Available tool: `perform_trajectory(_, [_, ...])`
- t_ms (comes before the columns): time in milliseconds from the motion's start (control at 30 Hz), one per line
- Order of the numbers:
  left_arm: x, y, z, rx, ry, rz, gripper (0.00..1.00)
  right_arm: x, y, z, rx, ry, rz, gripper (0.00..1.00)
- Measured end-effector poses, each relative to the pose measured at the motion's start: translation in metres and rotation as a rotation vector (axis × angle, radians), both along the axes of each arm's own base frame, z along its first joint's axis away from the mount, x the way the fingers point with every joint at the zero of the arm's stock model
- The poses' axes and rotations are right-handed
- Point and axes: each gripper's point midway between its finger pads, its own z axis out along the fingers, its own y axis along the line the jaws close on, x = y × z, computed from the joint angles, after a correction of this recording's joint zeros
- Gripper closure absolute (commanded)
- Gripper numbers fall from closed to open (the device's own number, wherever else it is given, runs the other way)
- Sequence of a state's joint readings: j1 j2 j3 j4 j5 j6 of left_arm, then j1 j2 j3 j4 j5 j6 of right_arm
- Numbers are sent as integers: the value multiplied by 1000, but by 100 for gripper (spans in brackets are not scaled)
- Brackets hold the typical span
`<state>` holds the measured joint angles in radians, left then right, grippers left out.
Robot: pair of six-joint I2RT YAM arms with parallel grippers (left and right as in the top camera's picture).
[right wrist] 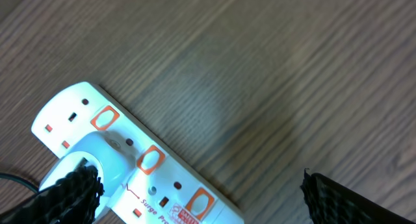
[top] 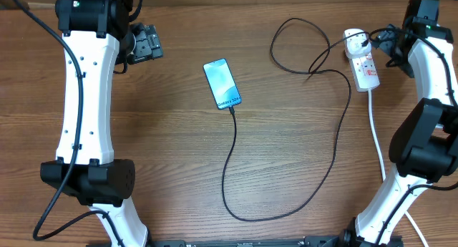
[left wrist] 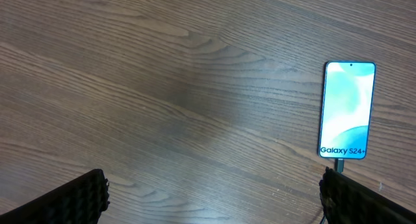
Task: Plug charger to phone and switch on socket
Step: 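Position the right gripper over the power strip's orange switch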
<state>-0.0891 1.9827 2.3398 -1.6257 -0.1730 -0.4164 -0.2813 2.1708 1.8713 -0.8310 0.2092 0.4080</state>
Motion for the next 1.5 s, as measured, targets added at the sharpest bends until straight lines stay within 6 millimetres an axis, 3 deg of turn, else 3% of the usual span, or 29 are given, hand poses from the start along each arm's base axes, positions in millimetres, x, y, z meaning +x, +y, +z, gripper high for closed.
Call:
perform_trajectory(200, [0, 0, 0, 0, -1, 0, 0, 4, -1, -4, -27, 13, 53, 0])
perform_trajectory(500, [0, 0, 0, 0, -1, 0, 0, 2, 0, -35, -14, 75, 74, 0])
perform_trajectory(967, [0, 0, 0, 0, -1, 0, 0, 6, 5, -36, 32, 51, 98, 0])
perform_trajectory(1333, [0, 0, 0, 0, -1, 0, 0, -8, -19, -43, 101, 54, 57, 0])
perform_trajectory(1500, [0, 0, 0, 0, -2, 0, 0, -5, -12, -43, 129, 43, 78, 0])
